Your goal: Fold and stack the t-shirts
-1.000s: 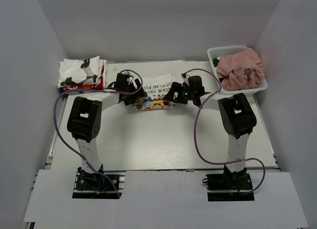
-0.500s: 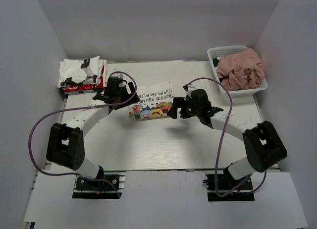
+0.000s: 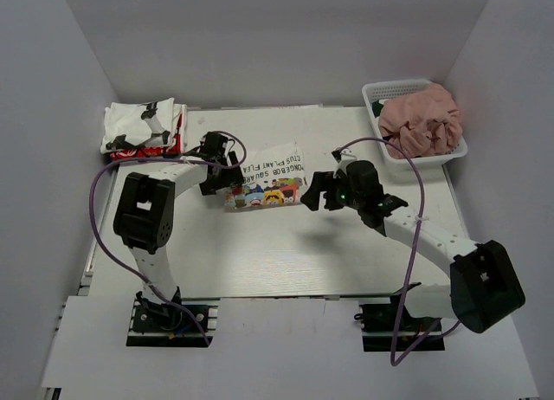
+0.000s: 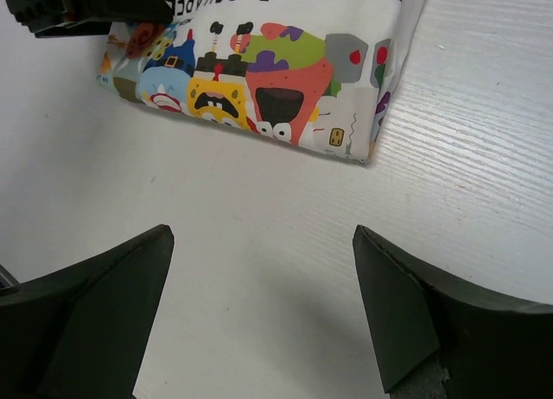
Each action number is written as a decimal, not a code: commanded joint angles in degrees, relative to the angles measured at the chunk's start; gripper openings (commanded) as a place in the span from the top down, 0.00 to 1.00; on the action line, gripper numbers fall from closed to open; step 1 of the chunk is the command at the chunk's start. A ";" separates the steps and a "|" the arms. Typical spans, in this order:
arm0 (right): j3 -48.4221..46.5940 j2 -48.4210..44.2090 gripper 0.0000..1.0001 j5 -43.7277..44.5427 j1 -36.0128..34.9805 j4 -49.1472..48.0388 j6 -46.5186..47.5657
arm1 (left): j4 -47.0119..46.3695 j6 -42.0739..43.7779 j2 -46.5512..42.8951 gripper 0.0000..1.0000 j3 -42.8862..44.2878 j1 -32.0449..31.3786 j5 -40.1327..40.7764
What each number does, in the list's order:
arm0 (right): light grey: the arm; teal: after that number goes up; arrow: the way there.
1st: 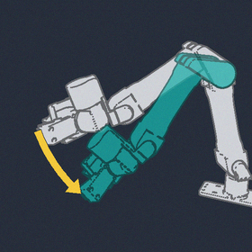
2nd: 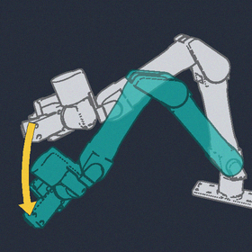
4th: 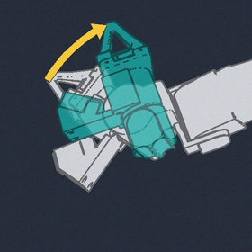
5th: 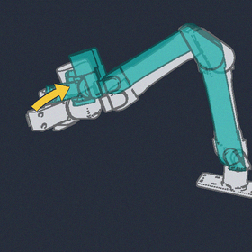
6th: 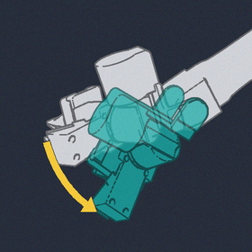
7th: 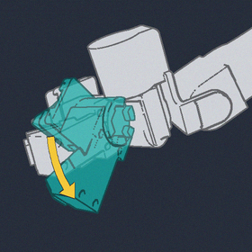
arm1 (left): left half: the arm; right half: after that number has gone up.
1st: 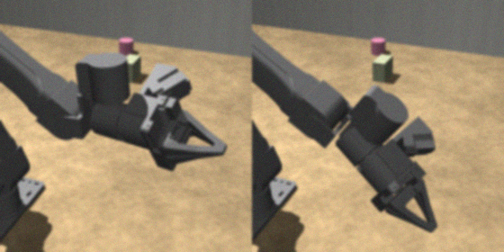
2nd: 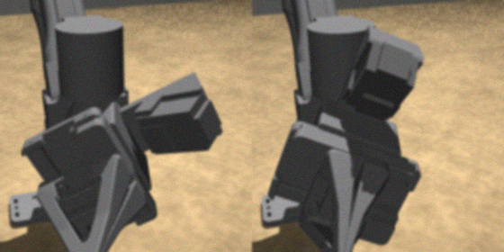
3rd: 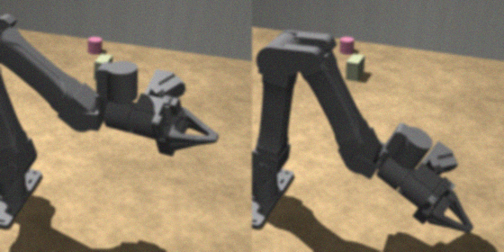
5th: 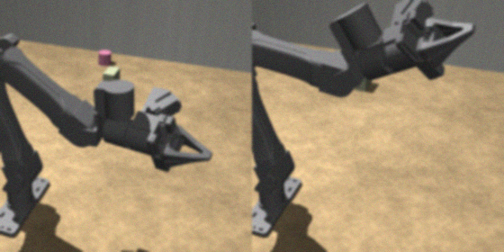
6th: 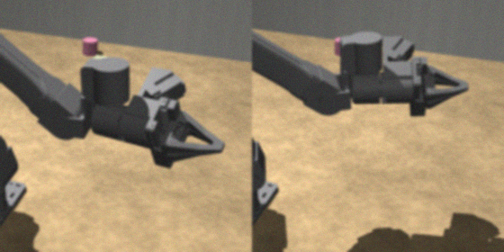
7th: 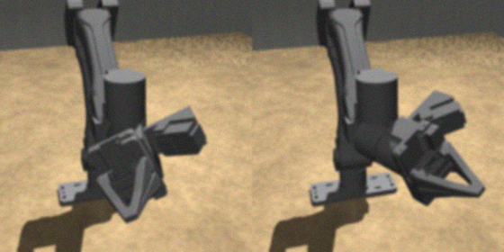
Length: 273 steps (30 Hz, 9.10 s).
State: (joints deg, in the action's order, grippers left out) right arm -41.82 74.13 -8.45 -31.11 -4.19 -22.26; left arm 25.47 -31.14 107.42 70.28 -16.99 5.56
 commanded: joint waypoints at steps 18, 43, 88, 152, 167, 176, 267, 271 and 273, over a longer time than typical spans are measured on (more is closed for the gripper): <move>2.45 -14.18 0.10 4.48 -0.62 4.10 1.78 | -0.35 7.73 12.20 1.00 12.22 -1.02 -1.36; 4.30 -15.86 0.10 13.89 -0.44 6.38 3.80 | -3.41 49.32 2.00 1.00 36.83 5.30 28.97; -7.74 4.88 0.10 15.92 -0.26 6.47 7.58 | -87.69 77.11 21.96 1.00 26.59 22.79 54.56; -14.78 18.51 0.10 10.12 -0.26 9.55 8.73 | -13.79 37.63 40.06 0.01 53.21 19.99 -10.30; -11.27 10.78 0.10 6.07 -0.70 7.28 8.37 | -12.04 32.81 20.22 0.00 45.65 17.87 -3.64; -5.30 -2.73 0.10 5.90 -0.62 7.17 5.04 | -0.45 23.15 -3.76 0.00 35.72 17.87 2.70; -2.04 5.07 0.10 -4.65 -0.44 -7.24 3.37 | -26.81 12.85 15.30 0.00 37.39 34.22 -18.75; 0.25 1.55 0.10 -2.11 -0.26 -7.59 2.66 | -21.45 13.38 10.82 0.00 36.77 32.38 -18.75; 0.95 -0.21 0.10 0.00 -0.44 -6.63 1.61 | -17.06 13.38 8.61 0.00 35.64 31.50 -18.13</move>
State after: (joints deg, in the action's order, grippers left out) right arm -41.71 76.55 -11.42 -31.53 -8.67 -19.42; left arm 0.95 -17.63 122.10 107.48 15.77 -11.33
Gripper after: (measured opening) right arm 0.902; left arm 0.997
